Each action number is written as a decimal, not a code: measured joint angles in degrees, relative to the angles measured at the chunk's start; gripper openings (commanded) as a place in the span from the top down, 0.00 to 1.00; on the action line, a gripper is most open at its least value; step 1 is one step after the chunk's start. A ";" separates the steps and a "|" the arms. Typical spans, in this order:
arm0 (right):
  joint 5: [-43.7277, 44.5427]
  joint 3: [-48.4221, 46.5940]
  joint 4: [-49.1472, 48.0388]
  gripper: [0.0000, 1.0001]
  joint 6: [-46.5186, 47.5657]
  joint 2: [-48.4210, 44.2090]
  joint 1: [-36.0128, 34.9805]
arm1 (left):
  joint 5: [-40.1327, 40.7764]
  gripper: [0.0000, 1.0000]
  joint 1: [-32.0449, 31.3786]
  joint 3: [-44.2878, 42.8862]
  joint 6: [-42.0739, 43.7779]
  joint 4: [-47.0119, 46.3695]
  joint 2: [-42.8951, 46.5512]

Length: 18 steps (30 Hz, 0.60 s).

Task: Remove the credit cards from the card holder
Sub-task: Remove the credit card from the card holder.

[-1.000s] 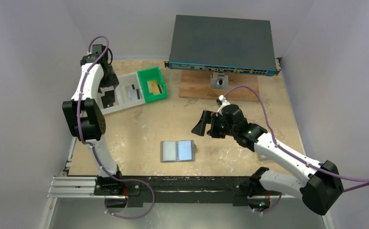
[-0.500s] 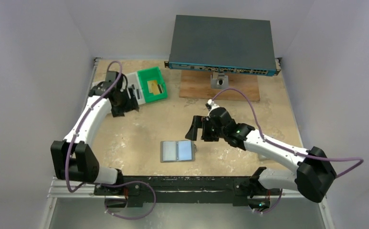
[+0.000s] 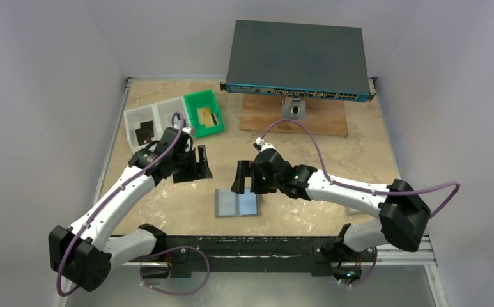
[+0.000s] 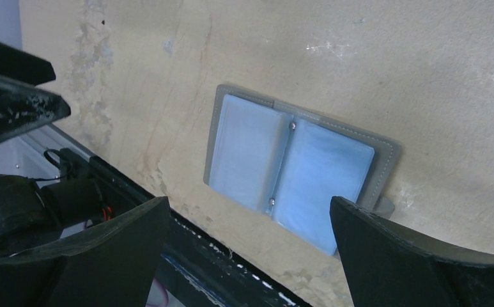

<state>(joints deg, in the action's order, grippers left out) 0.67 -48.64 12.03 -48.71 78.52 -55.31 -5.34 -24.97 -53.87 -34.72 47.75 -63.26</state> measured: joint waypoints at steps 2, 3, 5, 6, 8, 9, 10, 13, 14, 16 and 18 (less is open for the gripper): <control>0.48 -0.90 -0.02 0.03 -0.50 1.84 -0.68 | -0.50 0.31 -0.50 1.66 -0.48 -0.09 1.84; 0.83 -1.40 0.02 0.03 -0.81 2.89 -0.87 | -0.57 0.31 -0.66 2.16 -0.61 -0.13 2.38; 1.51 -2.73 0.24 0.06 -1.33 5.22 -1.79 | -0.94 0.31 -0.96 3.26 -0.66 -0.13 3.43; 1.62 -3.23 0.22 0.07 -1.44 6.10 -2.08 | -1.01 0.31 -0.98 3.61 -0.66 -0.17 3.72; 1.88 -4.39 0.15 0.12 -1.86 8.24 -2.69 | -1.38 0.31 -1.05 4.44 -0.66 -0.24 4.33; 2.01 -4.83 0.17 0.14 -1.97 9.25 -2.93 | -1.62 0.31 -1.05 4.87 -0.66 -0.46 4.63; 2.10 -5.16 0.17 0.16 -2.12 10.03 -3.06 | -1.81 0.31 -1.05 5.20 -0.66 -0.55 4.83; 2.60 -6.16 0.20 0.20 -2.36 12.79 -3.41 | -2.62 0.31 -1.05 6.47 -0.68 -1.33 5.05; 2.73 -6.49 0.31 0.21 -2.36 13.68 -3.50 | -2.97 0.31 -1.05 6.93 -0.70 -1.73 5.05; 2.86 -7.30 0.42 0.24 -2.40 15.39 -3.63 | -3.67 0.31 -1.05 7.78 -0.85 -2.43 5.01; 2.93 -8.15 0.52 0.29 -2.40 17.11 -3.87 | -4.42 0.31 -1.05 8.55 -1.31 -3.23 4.98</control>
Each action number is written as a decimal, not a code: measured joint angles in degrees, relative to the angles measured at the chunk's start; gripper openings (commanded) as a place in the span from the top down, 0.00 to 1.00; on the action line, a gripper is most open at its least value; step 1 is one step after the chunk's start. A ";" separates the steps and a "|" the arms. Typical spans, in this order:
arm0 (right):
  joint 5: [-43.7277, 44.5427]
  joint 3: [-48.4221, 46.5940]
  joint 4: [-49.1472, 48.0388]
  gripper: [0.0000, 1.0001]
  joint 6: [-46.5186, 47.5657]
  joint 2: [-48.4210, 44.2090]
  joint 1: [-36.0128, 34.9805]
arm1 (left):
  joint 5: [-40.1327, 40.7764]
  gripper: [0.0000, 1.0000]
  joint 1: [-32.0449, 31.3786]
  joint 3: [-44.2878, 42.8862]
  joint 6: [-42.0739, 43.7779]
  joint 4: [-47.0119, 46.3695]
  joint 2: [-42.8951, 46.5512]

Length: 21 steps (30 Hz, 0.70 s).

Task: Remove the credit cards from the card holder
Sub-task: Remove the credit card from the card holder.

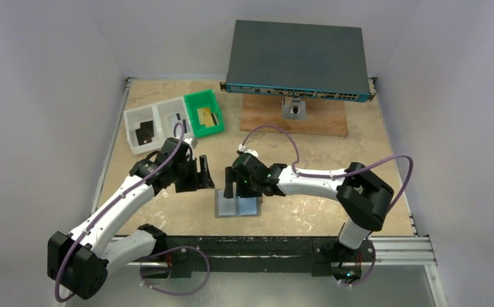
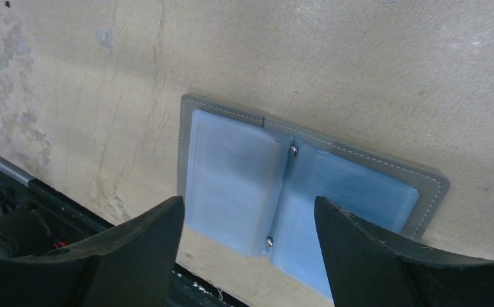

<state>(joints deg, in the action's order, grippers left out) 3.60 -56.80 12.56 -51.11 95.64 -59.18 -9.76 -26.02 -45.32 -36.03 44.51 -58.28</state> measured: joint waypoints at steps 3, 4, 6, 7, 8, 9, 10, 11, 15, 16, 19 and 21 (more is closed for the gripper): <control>0.31 -1.18 0.42 0.34 0.02 2.19 -0.72 | -0.83 0.31 0.00 1.01 -0.68 -1.16 -0.04; 0.46 -1.62 0.63 0.36 0.02 2.78 -1.07 | -1.09 0.31 0.00 1.42 -0.90 -1.57 -0.07; 0.98 -2.69 1.16 0.37 0.07 4.04 -2.03 | -1.44 0.31 0.00 2.21 -1.27 -2.08 -0.07; 1.38 -3.32 1.49 0.37 0.07 4.63 -2.51 | -1.55 0.31 0.00 2.47 -1.42 -2.12 -0.09; 1.53 -4.02 1.84 0.37 0.09 5.35 -3.04 | -1.60 0.31 0.00 2.80 -1.60 -2.27 -0.09; 1.73 -4.76 2.19 0.37 0.11 6.10 -3.61 | -1.60 0.31 0.00 3.08 -1.90 -2.38 -0.09; 1.99 -5.46 2.62 0.38 0.11 6.91 -4.13 | -1.60 0.31 0.00 3.28 -2.14 -2.49 -0.09; 2.47 -6.16 3.15 0.40 0.13 7.78 -4.61 | -1.60 0.31 0.00 3.48 -2.38 -2.71 -0.04; 4.50 -9.31 5.03 0.55 0.44 10.69 -5.70 | -1.60 0.31 0.00 4.00 -2.91 -3.19 0.02; 4.92 -9.92 5.46 0.59 0.50 11.10 -5.77 | -1.60 0.31 0.00 4.00 -3.04 -3.28 0.02; 5.88 -10.05 5.95 0.71 0.52 11.47 -5.79 | -1.62 0.32 0.00 4.11 -3.78 -3.63 0.07; 5.95 -9.68 5.66 0.77 0.42 11.50 -5.79 | -1.68 0.33 0.00 4.74 -3.98 -4.26 0.13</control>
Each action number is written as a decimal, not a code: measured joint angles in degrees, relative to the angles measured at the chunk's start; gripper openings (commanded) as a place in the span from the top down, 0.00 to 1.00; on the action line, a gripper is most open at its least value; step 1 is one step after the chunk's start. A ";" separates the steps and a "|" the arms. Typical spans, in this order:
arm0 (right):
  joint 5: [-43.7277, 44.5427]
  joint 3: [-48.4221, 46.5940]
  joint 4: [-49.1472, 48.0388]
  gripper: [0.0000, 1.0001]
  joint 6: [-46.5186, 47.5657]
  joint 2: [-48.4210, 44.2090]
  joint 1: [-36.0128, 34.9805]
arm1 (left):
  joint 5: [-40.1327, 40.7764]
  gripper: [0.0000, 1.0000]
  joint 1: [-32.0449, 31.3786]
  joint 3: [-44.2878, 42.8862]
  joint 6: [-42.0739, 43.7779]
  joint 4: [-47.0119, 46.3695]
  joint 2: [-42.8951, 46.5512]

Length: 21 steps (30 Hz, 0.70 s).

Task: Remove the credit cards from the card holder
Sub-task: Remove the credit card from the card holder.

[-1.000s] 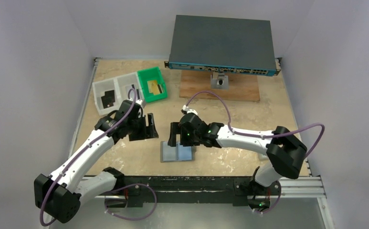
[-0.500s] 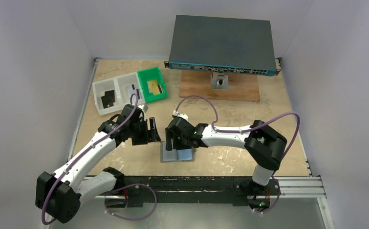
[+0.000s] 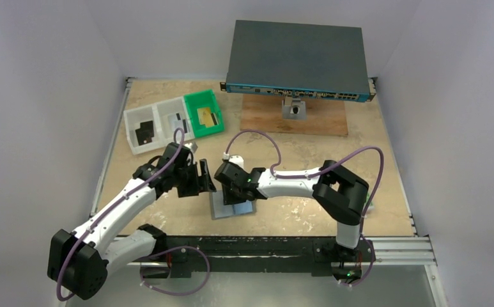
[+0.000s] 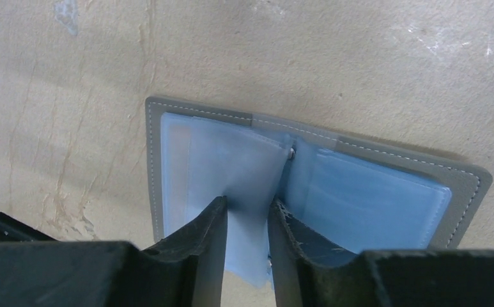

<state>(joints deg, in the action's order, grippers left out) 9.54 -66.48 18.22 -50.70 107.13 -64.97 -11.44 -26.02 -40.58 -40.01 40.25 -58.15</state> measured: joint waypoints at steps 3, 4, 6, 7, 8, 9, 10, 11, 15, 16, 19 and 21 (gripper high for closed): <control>-0.04 0.87 -0.48 0.90 -0.22 -0.31 0.13 | -0.39 0.34 0.00 1.14 -0.42 -0.44 -0.02; -0.11 1.22 -1.03 0.92 -0.35 -0.39 0.17 | -0.50 0.36 0.00 1.44 -0.70 -0.48 -0.09; -0.31 2.12 -2.49 0.95 -0.72 -0.63 0.20 | -0.87 0.40 0.00 2.08 -1.16 -1.05 -0.28; -0.48 2.73 -3.41 0.95 -0.74 -0.87 0.22 | -1.18 0.44 0.00 2.34 -1.38 -1.38 -0.52; -0.55 3.39 -4.13 0.96 -0.76 -1.22 0.24 | -1.60 0.50 0.00 2.62 -1.46 -1.99 -0.81; -0.76 4.44 -5.38 0.97 -0.76 -1.73 0.39 | -1.95 0.56 0.00 2.84 -1.60 -2.40 -1.11; -1.29 5.51 -6.69 0.97 -0.76 -2.27 0.57 | -2.43 0.66 -0.02 3.10 -1.73 -2.89 -1.55; -1.70 6.54 -8.00 0.98 -0.76 -2.71 0.79 | -2.99 0.72 -0.07 3.32 -2.10 -3.50 -2.12; -3.50 9.62 -12.46 0.99 -0.70 -3.91 1.46 | -4.92 0.98 -0.81 3.96 -3.08 -5.88 -4.79; -4.13 10.40 -13.55 0.99 -0.72 -4.20 1.68 | -5.16 1.00 -1.03 3.98 -3.19 -6.34 -5.33; -6.78 12.66 -17.53 1.00 -1.01 -4.68 2.25 | -5.70 1.00 -1.95 4.00 -4.02 -8.31 -7.58; -9.29 14.47 -20.68 1.00 -1.36 -4.90 2.82 | -5.70 1.00 -2.34 4.28 -4.39 -9.68 -9.33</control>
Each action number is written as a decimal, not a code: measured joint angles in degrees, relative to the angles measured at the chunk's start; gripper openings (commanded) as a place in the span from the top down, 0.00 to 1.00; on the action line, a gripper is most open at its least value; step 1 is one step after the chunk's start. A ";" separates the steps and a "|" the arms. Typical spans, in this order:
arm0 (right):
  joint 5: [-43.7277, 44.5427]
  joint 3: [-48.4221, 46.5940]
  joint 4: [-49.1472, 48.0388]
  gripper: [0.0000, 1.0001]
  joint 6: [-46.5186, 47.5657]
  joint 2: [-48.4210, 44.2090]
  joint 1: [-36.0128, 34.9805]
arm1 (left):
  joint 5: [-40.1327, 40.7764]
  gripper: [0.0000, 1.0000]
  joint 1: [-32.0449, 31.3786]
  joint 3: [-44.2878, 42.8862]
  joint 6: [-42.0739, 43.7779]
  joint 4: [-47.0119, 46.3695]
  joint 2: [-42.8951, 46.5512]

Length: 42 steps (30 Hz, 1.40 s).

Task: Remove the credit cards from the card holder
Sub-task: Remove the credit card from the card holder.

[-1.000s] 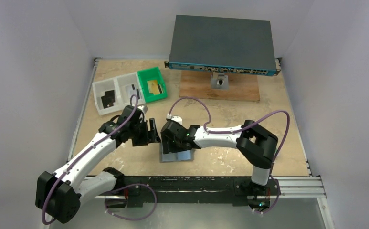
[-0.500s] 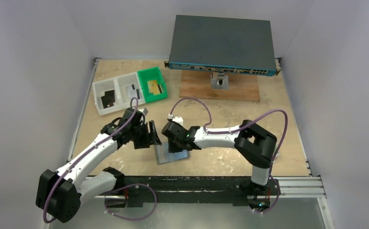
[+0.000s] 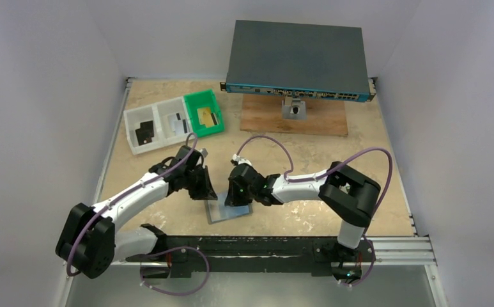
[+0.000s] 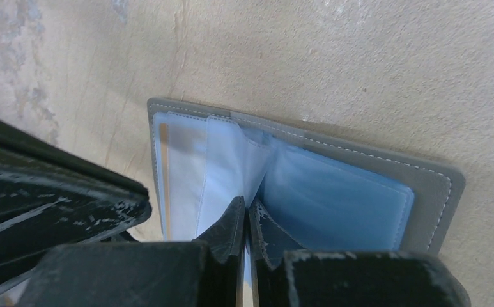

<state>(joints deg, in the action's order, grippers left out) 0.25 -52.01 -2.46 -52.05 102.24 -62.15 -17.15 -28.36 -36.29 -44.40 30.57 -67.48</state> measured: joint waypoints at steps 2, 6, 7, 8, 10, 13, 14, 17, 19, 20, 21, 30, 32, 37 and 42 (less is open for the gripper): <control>-1.70 1.20 -2.08 1.00 -0.50 -0.07 0.66 | 0.28 1.00 -0.35 0.31 -0.04 -0.42 -0.66; -4.76 3.56 -6.03 1.00 -1.36 -0.33 2.03 | 2.08 1.00 -0.72 0.66 -0.02 -0.68 -2.73; -5.53 4.13 -7.04 1.00 -1.57 -0.33 2.36 | 2.64 1.00 -0.72 0.70 -0.02 -0.76 -3.21; -6.21 4.63 -7.96 1.00 -1.92 -0.33 2.71 | 3.08 1.00 -0.81 0.85 0.00 -0.94 -3.56; -7.39 5.55 -9.57 1.00 -2.40 -0.33 3.26 | 4.09 1.00 -1.03 1.33 0.00 -1.25 -4.31; -8.61 6.43 -11.17 1.00 -2.95 -0.33 3.74 | 5.07 1.00 -1.68 1.77 -0.02 -1.53 -6.16; -8.94 6.64 -11.54 1.00 -3.08 -0.33 3.87 | 5.22 1.00 -1.99 1.81 -0.04 -1.81 -6.75; -9.51 7.15 -12.46 1.00 -3.43 -0.33 4.11 | 5.33 1.00 -3.10 1.79 -0.55 -3.41 -7.56; -9.84 7.26 -12.68 1.00 -3.45 -0.33 4.22 | 5.20 1.00 -3.76 1.79 -1.09 -4.74 -8.35; -9.92 7.26 -12.70 1.00 -3.45 -0.33 4.31 | 5.07 1.00 -4.07 1.77 -1.40 -5.40 -8.76; -10.05 7.28 -12.70 1.00 -3.45 -0.33 4.35 | 4.92 1.00 -4.31 1.73 -1.55 -5.88 -9.09; -10.38 7.08 -12.13 0.79 -3.26 -0.68 4.46 | 3.82 1.00 -5.49 0.76 -3.15 -8.37 -11.76; -10.36 7.02 -10.73 0.75 -2.89 -1.60 4.46 | 3.48 1.00 -5.53 0.74 -3.37 -8.94 -12.13; -10.27 6.58 -6.60 0.68 -1.81 -4.28 4.42 | 3.10 1.00 -5.53 0.72 -3.65 -9.57 -12.50; -9.86 5.55 -2.43 0.59 -0.72 -7.04 4.42 | 2.97 1.00 -5.53 0.55 -3.63 -9.64 -12.74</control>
<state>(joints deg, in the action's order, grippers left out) -9.61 -46.46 -4.89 -52.77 95.20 -57.74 -14.17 -33.89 -35.75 -48.03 20.93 -80.23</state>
